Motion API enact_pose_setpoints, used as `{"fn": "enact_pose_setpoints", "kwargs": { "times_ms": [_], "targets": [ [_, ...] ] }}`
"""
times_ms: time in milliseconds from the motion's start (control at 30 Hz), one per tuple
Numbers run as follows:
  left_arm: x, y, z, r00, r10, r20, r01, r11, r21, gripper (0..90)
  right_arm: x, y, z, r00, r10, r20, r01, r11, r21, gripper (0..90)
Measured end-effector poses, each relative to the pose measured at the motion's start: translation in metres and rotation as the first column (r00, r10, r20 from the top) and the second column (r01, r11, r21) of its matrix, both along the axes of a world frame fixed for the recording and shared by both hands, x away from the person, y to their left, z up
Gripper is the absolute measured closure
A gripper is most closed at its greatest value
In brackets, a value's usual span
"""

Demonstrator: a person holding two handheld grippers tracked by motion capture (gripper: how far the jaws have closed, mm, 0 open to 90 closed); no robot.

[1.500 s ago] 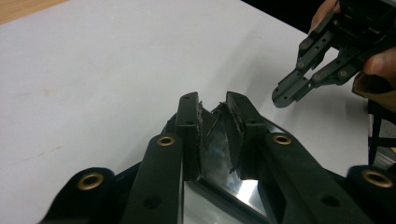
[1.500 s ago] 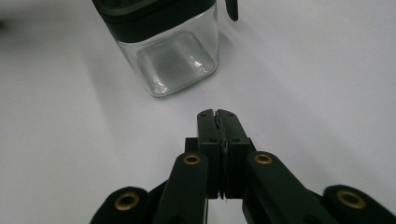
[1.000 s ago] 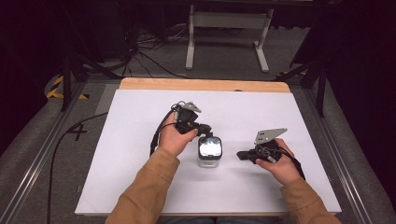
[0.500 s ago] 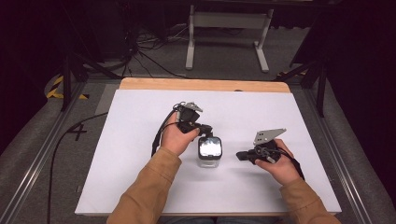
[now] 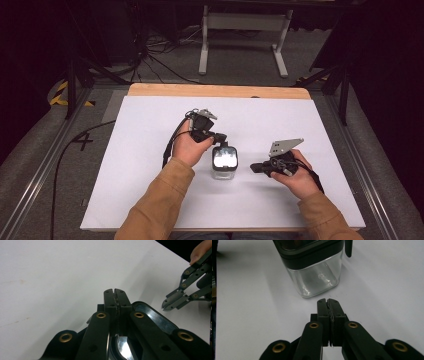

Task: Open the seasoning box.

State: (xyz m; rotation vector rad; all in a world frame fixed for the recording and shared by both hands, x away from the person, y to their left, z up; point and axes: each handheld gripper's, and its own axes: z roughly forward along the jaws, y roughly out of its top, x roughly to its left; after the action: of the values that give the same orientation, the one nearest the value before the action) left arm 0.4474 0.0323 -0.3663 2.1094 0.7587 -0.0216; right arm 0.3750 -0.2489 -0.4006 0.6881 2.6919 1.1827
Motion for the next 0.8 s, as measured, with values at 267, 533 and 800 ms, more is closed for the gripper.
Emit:
{"fn": "enact_pose_setpoints", "kwargs": {
  "times_ms": [267, 533, 800],
  "targets": [
    [0.001, -0.001, 0.0, 1.0, 0.004, 0.001, -0.004, 1.0, 0.005, 89.4, -0.007, 0.014, 0.007, 0.9987, 0.043, 0.028, -0.044, 0.999, 0.024, 89.8],
    [0.0, -0.001, 0.0, 1.0, 0.009, 0.003, -0.009, 0.9999, 0.014, 89.4, -0.014, 0.029, 0.017, 0.9945, 0.057, 0.088, -0.066, 0.993, 0.1, 89.9],
    [-0.001, -0.001, 0.0, 0.9997, 0.018, 0.018, -0.018, 0.9995, 0.026, 85.7, -0.013, 0.034, 0.018, 0.9934, 0.049, 0.104, -0.063, 0.989, 0.135, 90.0]
  ]
}}
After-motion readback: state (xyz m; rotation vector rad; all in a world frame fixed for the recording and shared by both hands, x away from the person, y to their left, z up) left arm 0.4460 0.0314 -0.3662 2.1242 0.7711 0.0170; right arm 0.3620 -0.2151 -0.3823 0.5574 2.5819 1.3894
